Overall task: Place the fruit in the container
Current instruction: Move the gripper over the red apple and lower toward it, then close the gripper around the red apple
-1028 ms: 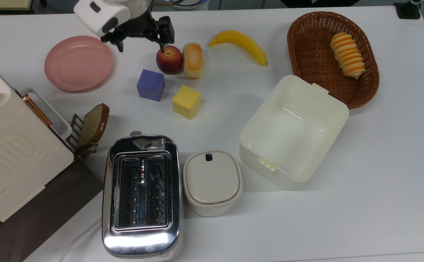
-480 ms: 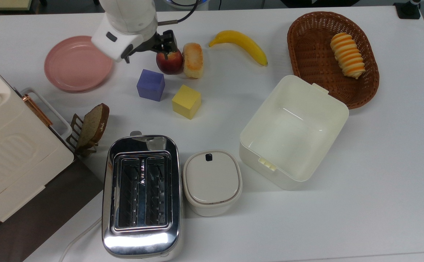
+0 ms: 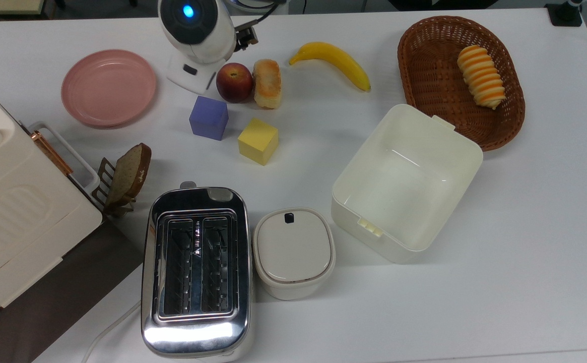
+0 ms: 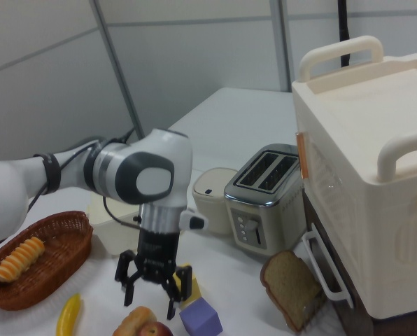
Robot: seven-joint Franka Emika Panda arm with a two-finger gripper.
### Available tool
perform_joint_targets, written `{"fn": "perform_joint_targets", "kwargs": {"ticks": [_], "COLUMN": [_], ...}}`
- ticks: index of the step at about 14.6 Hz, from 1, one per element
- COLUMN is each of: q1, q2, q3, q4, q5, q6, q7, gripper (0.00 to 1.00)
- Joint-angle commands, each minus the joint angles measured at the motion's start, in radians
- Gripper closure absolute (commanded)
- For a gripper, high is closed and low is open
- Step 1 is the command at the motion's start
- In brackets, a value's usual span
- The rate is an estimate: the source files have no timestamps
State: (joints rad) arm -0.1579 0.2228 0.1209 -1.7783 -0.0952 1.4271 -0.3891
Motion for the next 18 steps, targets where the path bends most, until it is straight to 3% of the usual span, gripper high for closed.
{"fn": "perform_joint_targets", "kwargs": {"ticks": [1,11,13,15,18], "q1": [0.026,0.073,0.073,0.075,0.077], "q2": [-0.020,0.058,0.063,0.072,0.070], "q3": [-0.004,-0.006,-0.006,-0.006,-0.006], "q4": [-0.072,-0.128,-0.128,-0.128,-0.125], "q5": [-0.001,-0.040,-0.043,-0.049,-0.078], "q6": [0.003,0.108,0.116,0.118,0.116], "q7": [-0.039,-0.028,-0.028,-0.028,-0.036], "gripper": [0.00,0.00,0.08,0.09,0.01]}}
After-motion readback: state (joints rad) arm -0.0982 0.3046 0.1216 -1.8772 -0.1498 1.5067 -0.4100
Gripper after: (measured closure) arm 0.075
